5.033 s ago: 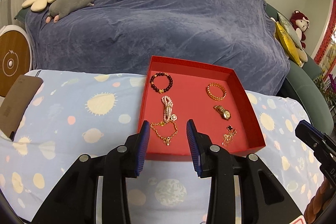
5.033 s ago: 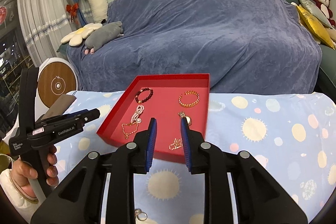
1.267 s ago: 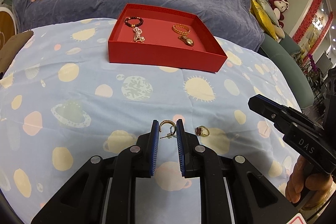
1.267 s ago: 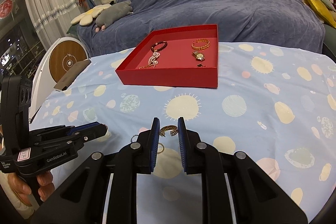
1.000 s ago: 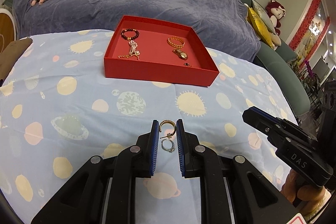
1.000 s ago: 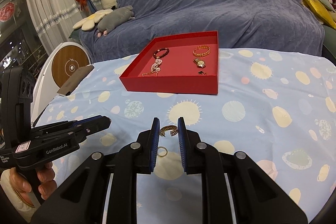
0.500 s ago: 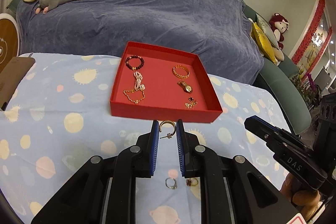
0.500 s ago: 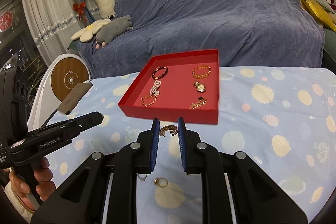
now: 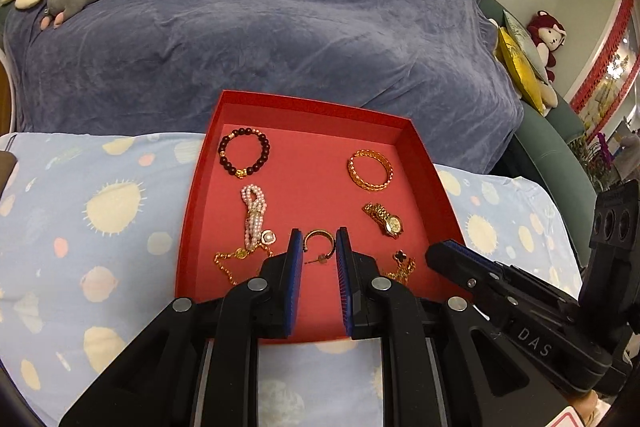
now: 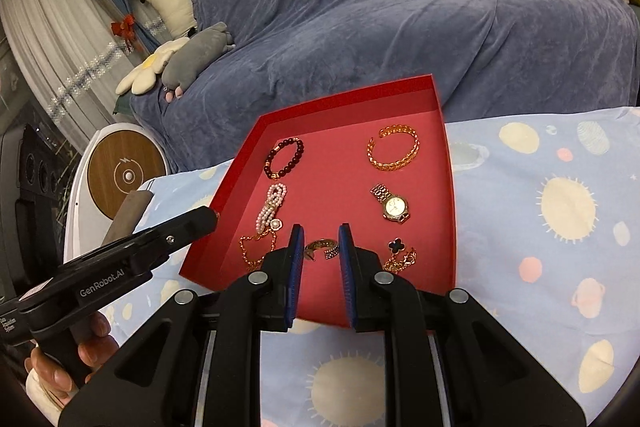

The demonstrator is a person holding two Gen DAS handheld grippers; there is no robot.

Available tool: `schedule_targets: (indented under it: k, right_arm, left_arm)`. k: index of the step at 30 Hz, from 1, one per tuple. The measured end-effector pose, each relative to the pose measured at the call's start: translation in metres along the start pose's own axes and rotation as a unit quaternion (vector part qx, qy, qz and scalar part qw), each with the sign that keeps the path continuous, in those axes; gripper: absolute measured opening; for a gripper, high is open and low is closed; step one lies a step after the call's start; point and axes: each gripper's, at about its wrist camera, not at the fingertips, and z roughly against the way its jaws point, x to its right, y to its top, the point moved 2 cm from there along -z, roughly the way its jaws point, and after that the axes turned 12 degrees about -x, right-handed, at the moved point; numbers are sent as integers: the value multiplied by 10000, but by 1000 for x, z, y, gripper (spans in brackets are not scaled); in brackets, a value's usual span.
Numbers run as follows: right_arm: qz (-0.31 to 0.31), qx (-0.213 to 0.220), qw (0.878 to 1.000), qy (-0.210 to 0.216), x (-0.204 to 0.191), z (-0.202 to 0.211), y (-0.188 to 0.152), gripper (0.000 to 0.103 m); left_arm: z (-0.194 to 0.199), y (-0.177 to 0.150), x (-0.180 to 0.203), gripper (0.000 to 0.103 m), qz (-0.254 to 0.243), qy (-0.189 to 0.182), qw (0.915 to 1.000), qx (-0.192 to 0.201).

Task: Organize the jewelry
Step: 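Open the left gripper to drop the earring, then withdraw it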

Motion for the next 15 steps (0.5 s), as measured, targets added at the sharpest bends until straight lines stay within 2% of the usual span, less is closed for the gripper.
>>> schedule_targets:
  k: [6,9,15]
  right_arm:
    - [-50,-71,10000,-45,10,-22,7,17]
    - [-3,-103,9999,-77,12,-29,10,18]
    - [-41,34,10000,-49,10,-12,9,19]
  left_arm:
    - [-38,12,-6,14,109,120,9997,-204]
    - [-49,12,-10,14,171,64,9995,-267]
    - [-41,10,-11,24,229,30,9996,-151]
